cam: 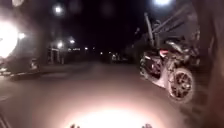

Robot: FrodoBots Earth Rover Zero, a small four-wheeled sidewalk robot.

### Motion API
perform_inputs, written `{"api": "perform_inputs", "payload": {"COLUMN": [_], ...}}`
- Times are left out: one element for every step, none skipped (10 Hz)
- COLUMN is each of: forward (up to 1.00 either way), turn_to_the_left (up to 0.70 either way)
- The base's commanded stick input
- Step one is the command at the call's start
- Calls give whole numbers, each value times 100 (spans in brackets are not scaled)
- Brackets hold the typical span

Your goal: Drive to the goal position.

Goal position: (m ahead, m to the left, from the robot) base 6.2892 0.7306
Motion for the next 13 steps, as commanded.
{"api": "perform_inputs", "payload": {"forward": [85, 85, 85, 85, 85, 85, 85, 85, 85, 85, 85, 85, 85], "turn_to_the_left": [-27, -34, -12, -2, 0, -18, -30, -22, -15, -8, 0, 0, 0]}}
